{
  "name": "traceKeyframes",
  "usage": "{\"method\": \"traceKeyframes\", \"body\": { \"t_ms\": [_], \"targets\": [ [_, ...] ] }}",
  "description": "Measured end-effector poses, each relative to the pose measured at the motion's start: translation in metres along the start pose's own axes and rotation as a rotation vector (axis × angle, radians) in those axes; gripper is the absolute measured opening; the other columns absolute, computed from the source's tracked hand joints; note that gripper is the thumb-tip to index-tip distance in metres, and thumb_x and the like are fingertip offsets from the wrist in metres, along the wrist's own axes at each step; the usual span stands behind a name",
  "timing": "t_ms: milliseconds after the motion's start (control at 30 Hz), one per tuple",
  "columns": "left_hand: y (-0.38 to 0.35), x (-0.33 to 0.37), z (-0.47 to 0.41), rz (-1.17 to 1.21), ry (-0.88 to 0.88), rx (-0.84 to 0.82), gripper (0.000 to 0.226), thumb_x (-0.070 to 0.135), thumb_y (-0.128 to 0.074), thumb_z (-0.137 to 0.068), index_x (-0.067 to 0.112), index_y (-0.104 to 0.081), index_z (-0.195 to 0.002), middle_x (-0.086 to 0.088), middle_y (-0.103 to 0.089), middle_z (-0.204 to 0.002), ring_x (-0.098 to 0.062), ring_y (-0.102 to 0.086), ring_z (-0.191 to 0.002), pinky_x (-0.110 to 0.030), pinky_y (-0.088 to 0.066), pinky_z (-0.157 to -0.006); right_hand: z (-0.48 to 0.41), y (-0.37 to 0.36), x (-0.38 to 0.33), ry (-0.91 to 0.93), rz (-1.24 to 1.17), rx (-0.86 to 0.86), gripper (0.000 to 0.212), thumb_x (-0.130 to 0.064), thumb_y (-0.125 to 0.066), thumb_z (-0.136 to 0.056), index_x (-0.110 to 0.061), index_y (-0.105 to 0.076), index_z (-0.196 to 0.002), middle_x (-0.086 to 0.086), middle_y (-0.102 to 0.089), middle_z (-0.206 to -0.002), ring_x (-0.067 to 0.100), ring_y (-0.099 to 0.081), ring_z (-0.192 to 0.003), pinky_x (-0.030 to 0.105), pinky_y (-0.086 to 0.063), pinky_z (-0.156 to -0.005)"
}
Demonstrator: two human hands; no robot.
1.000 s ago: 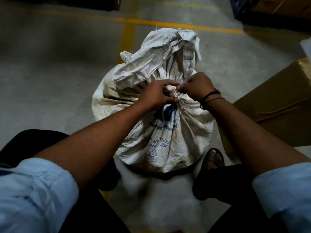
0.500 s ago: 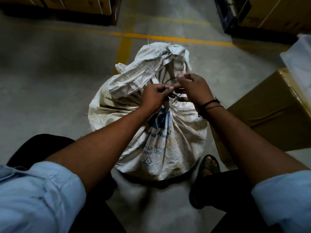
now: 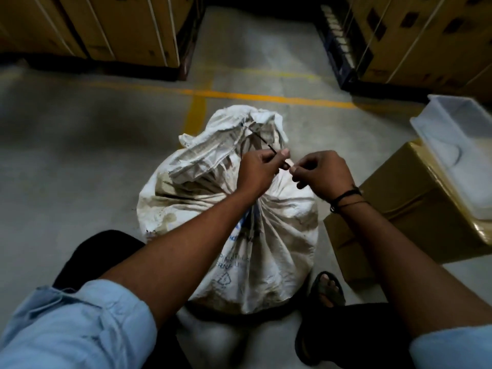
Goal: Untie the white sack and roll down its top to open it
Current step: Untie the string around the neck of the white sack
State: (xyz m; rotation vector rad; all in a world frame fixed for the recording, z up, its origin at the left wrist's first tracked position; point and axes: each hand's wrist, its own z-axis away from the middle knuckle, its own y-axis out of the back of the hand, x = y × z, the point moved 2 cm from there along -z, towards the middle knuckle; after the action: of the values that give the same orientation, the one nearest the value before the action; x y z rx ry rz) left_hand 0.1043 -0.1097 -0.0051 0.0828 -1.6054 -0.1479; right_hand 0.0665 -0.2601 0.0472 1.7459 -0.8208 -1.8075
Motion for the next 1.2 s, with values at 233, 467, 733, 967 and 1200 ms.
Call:
{"method": "traceKeyframes", "body": {
  "t_ms": [233,467,733,967,1200],
  "targets": [
    [-0.029,0.028,-0.011,0.045,0.039,0.089,0.032,0.045,-0.070,-0.088,0.018,-0.077,-0.071,-0.006,-0.076,-0.071,-0.020,-0.069,-0.063,-0.042,-0.058,-0.067,0.008,0.041,0.008,0.172,0.236,0.188,0.007,-0.025,-0.069,-0.085,-0.019,-0.072,-0.087,0.001,-0.073,-0.078,0.018,-0.067,-0.072,0.028,-0.052,-0.066],
    [-0.104,0.103,-0.043,0.063,-0.024,0.036,0.033,0.045,-0.071,-0.088,0.019,-0.075,-0.068,0.003,-0.074,-0.066,-0.002,-0.056,-0.051,-0.024,-0.040,-0.053,0.018,0.122,0.023,0.230,0.339,0.496,0.013,-0.029,-0.061,-0.086,-0.021,-0.070,-0.088,0.002,-0.070,-0.084,0.025,-0.064,-0.078,0.039,-0.053,-0.063],
    [-0.232,0.179,-0.059,-0.154,-0.246,-0.233,0.025,0.035,-0.072,-0.089,0.016,-0.078,-0.075,-0.002,-0.077,-0.081,-0.008,-0.062,-0.066,-0.026,-0.043,-0.060,0.044,0.217,0.096,-0.032,0.380,0.860,0.012,-0.028,-0.060,-0.087,-0.021,-0.071,-0.087,0.000,-0.072,-0.084,0.023,-0.065,-0.079,0.039,-0.051,-0.075],
    [-0.331,0.173,-0.061,-0.501,-0.252,-0.190,0.028,0.055,-0.077,-0.077,0.028,-0.073,-0.080,0.006,-0.070,-0.102,-0.024,-0.052,-0.114,-0.039,-0.052,-0.088,0.052,0.245,0.151,-0.248,0.422,0.918,0.013,-0.026,-0.062,-0.089,-0.020,-0.073,-0.088,0.002,-0.072,-0.083,0.023,-0.064,-0.078,0.038,-0.050,-0.082],
    [-0.356,0.156,-0.066,-0.746,-0.269,-0.148,0.050,0.059,-0.081,-0.070,0.035,-0.069,-0.112,-0.004,-0.046,-0.136,-0.029,-0.035,-0.127,-0.037,-0.036,-0.099,0.038,0.246,0.172,-0.333,0.473,0.829,0.015,-0.028,-0.061,-0.091,-0.021,-0.073,-0.094,0.000,-0.073,-0.087,0.022,-0.064,-0.085,0.039,-0.042,-0.088]
  ]
}}
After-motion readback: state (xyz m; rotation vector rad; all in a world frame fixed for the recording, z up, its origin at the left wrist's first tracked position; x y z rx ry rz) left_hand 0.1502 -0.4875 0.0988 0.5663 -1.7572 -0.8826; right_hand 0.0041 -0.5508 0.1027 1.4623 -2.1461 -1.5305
